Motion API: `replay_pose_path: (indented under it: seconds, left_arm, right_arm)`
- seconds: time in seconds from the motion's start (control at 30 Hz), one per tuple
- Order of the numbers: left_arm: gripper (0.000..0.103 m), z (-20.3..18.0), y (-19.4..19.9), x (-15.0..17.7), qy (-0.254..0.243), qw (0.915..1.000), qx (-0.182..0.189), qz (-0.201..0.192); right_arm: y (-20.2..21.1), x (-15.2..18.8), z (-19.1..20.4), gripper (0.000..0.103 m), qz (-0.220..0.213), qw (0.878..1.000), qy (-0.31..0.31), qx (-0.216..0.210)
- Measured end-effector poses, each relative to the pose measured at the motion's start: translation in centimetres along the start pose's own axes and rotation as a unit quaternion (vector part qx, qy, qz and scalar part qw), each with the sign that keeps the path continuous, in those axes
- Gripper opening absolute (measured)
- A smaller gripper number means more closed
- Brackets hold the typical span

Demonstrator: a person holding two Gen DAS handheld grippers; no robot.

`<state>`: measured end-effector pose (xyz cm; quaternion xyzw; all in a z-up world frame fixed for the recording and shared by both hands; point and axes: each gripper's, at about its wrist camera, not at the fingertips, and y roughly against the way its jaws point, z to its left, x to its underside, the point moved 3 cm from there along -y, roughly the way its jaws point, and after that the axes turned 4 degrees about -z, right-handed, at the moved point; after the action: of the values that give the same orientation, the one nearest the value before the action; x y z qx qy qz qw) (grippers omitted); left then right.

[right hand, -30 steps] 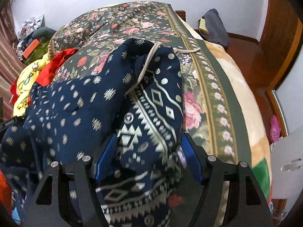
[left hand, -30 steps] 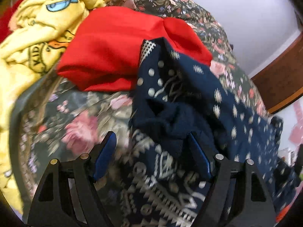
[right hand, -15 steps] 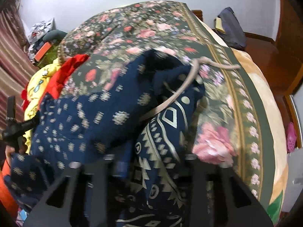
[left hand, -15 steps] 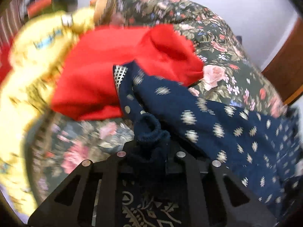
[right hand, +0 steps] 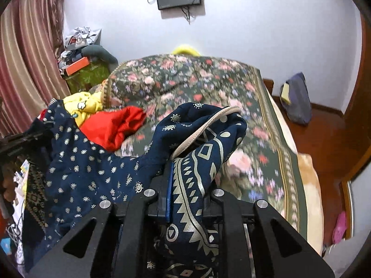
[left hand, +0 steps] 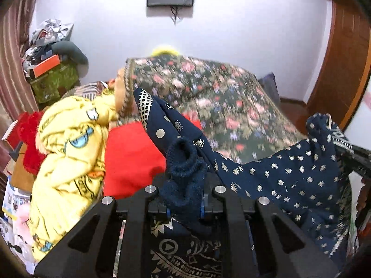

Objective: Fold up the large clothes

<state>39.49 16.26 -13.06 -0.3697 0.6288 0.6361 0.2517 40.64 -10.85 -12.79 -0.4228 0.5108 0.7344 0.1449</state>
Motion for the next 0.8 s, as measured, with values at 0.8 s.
replay_pose_path:
  seconds: [0.8]
  left_arm:
    - [0.043,8.6,-13.3,6.2,0.045,0.9875,-0.072,0.133]
  right_arm:
    - [-9.4,0.9,-4.2,0.042,0.080,0.992,-0.016,0.091]
